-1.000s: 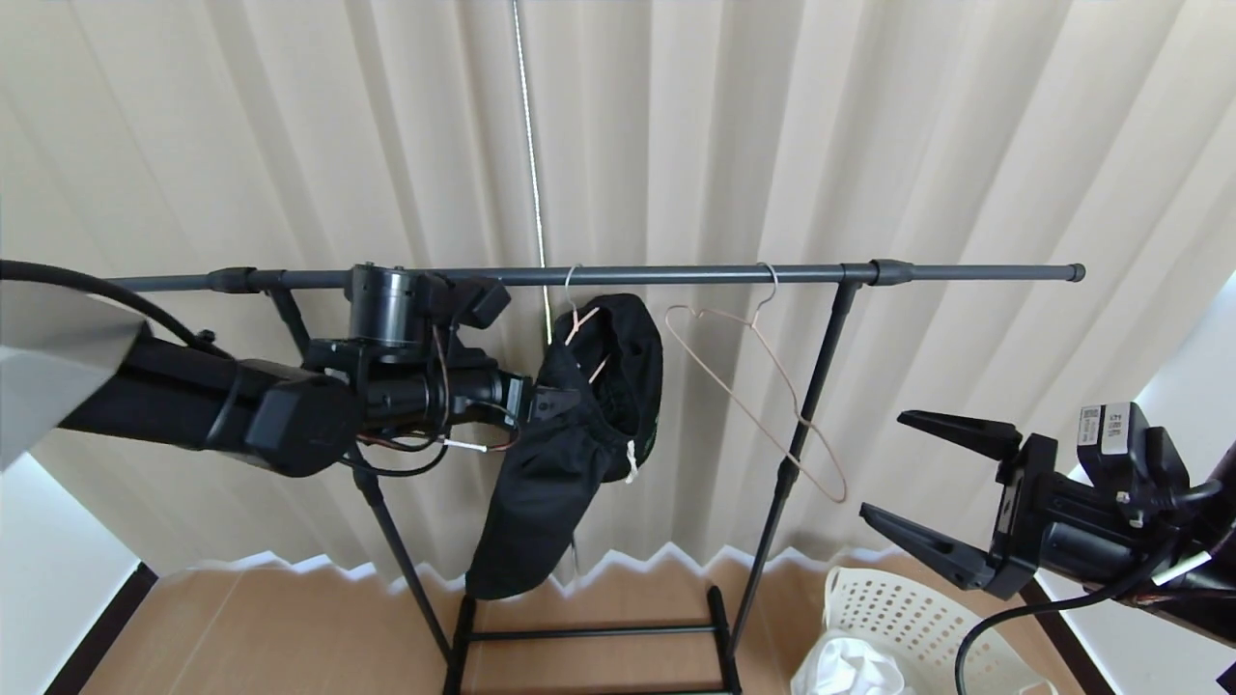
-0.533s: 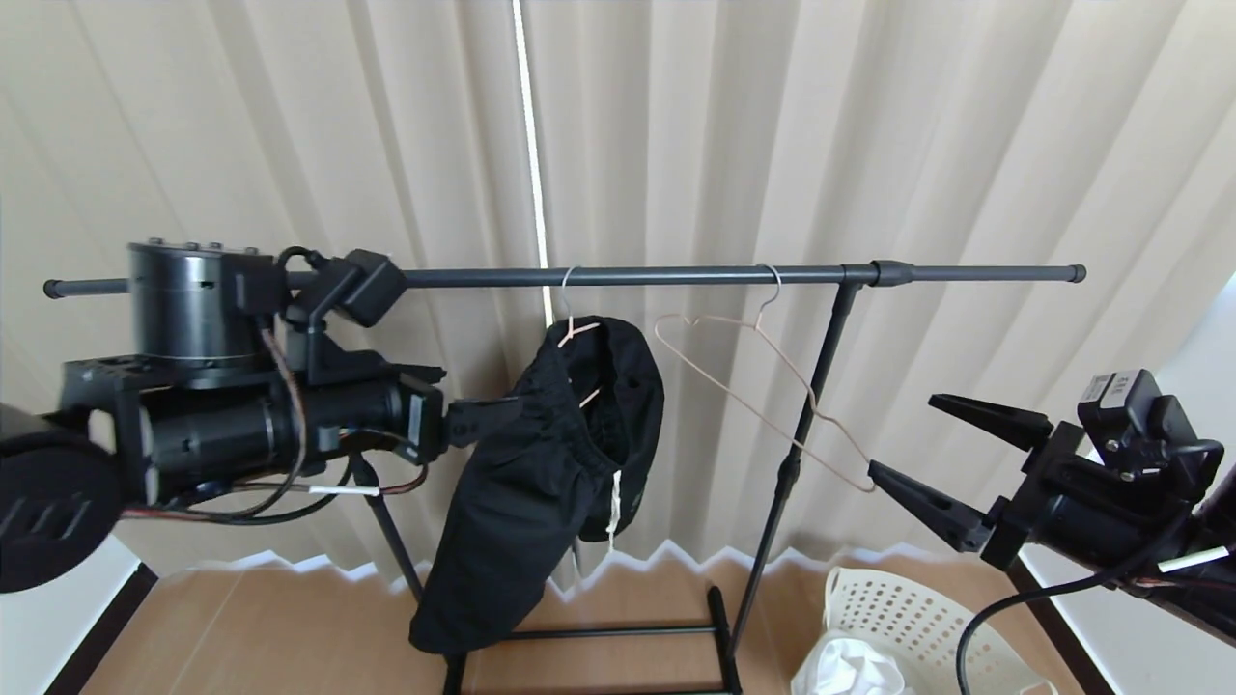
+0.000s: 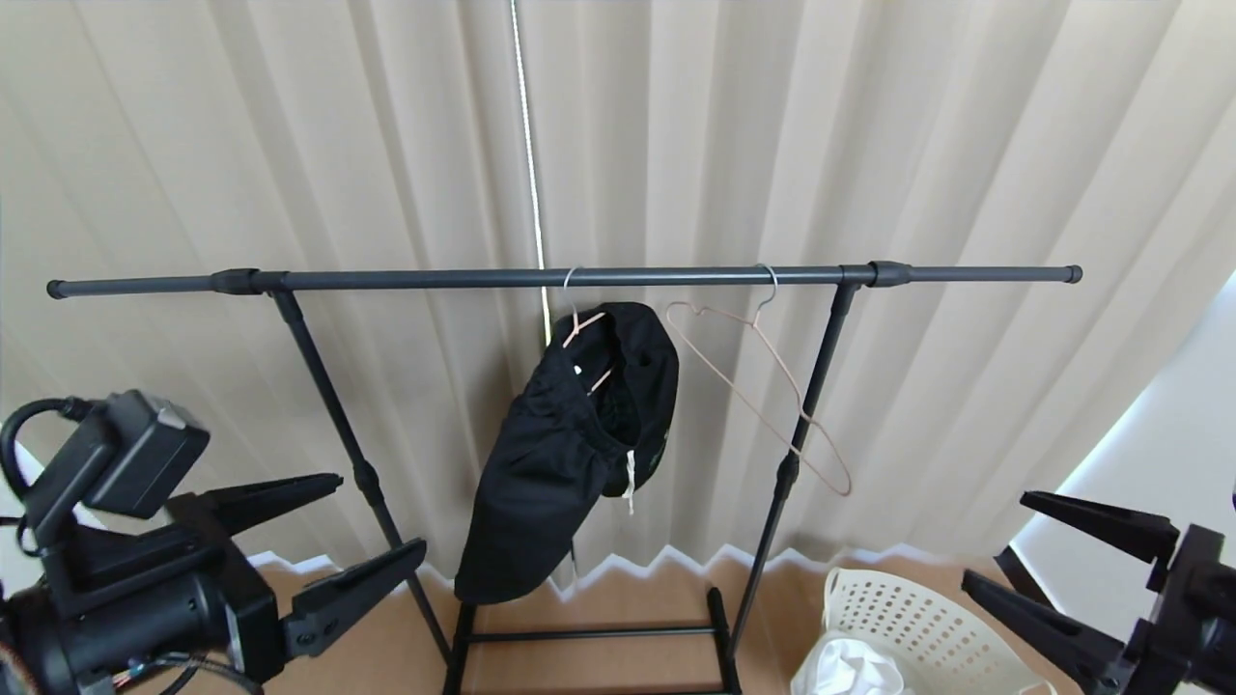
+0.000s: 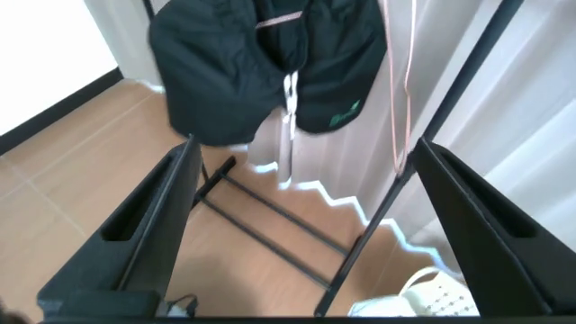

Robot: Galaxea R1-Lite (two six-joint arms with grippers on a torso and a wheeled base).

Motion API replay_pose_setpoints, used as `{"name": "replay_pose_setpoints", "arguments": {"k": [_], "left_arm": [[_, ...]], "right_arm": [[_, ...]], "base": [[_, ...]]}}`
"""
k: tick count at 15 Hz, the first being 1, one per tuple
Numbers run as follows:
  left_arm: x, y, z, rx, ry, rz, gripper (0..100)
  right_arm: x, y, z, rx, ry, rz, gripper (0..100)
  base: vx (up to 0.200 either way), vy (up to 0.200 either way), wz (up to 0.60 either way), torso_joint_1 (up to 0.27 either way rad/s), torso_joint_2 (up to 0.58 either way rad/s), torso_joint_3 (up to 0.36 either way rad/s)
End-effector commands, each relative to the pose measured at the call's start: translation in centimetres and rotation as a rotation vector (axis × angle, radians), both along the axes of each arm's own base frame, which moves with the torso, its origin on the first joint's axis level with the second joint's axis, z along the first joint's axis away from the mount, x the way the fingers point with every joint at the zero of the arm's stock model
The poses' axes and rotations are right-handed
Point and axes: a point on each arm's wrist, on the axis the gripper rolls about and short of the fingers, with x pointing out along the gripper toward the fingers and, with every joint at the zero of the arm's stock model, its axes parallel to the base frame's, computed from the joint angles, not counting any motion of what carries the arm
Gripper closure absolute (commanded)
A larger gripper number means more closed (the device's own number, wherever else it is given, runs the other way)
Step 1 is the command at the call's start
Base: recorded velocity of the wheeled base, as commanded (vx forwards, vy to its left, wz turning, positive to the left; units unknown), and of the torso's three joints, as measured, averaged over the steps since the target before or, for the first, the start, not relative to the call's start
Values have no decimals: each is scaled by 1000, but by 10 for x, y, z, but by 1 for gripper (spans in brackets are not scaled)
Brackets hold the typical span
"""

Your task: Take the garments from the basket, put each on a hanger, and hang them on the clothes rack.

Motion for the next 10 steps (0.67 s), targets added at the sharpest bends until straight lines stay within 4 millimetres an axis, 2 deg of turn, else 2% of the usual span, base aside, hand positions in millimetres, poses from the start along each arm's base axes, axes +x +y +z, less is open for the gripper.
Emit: {"name": "replay_pose_setpoints", "arguments": {"k": [1, 2, 5, 8, 10], "left_arm": [[-27, 9, -9, -11, -33, -5, 0], [-38, 13, -18, -9, -23, -1, 0], [-54, 21, -45, 14, 55, 17, 0], [-67, 27, -56, 0, 64, 45, 0], [-74, 30, -53, -15, 22, 48, 0]], "right_arm": [[-34, -6, -12, 5, -30, 0, 0], [-45, -7, -16, 7, -21, 1, 0], [-74, -12, -30, -5, 61, -5, 0], [-100, -17, -44, -11, 86, -6, 0], [-112, -19, -52, -10, 90, -21, 0]], "base": [[0, 0, 0, 0, 0, 0], [0, 0, 0, 0, 0, 0], [0, 0, 0, 0, 0, 0], [0, 0, 0, 0, 0, 0], [0, 0, 0, 0, 0, 0]]}}
